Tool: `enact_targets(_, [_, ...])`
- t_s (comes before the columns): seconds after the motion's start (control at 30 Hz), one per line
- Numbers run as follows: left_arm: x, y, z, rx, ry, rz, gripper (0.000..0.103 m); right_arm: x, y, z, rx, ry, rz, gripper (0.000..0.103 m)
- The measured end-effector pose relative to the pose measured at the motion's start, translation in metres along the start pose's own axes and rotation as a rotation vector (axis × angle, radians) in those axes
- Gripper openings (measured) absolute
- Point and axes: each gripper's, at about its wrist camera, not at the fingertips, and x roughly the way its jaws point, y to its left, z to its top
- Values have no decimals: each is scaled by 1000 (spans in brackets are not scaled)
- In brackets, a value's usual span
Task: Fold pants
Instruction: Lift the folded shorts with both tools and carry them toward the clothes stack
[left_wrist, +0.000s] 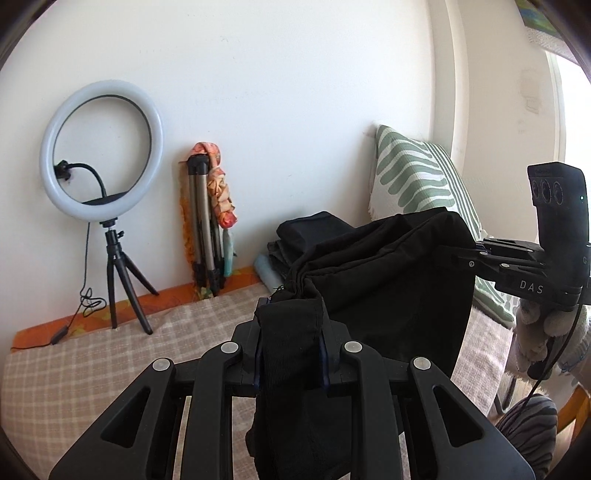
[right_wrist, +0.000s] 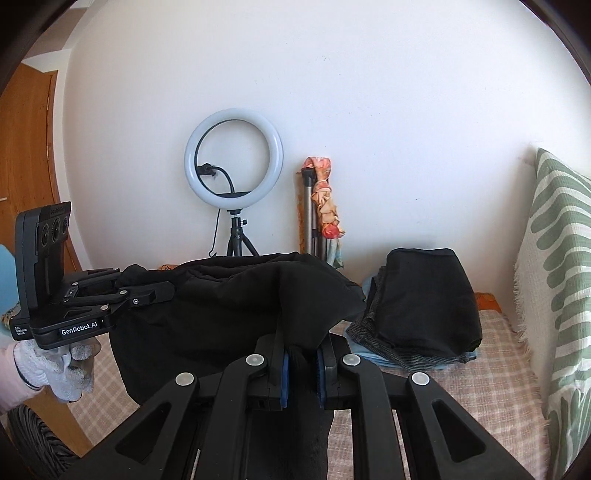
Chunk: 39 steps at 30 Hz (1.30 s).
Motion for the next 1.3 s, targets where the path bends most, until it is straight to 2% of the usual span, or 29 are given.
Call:
enact_targets(0.27, [54,-44,32,43,-28,-46,20,-8,-68,20,6,-21,-104,9])
enact_targets(0.43, [89,-58,55,24,-46,-69,20,-7,-107,35,5,-37,-152,9])
enact_targets(0.67, [136,-69,90,11,-74,-86,20,24,-153,77,-37,-39,-225,9])
enact_targets(0.87, [180,-65,109,-21,-87,-93,20,65,-189,110,-86,-20,-254,9])
enact_targets(0.97, [207,-58,110,-41,-71,-86,20,96,-205,115,-82,10,-238,9])
enact_targets(1.13, [253,-44,106,-67,-21,-66,20,150,-232,108,-53,64,-228,9])
enact_targets(1.3, [287,-24,100,-113,14,-22,20,201,-254,96,2,108,-184,9])
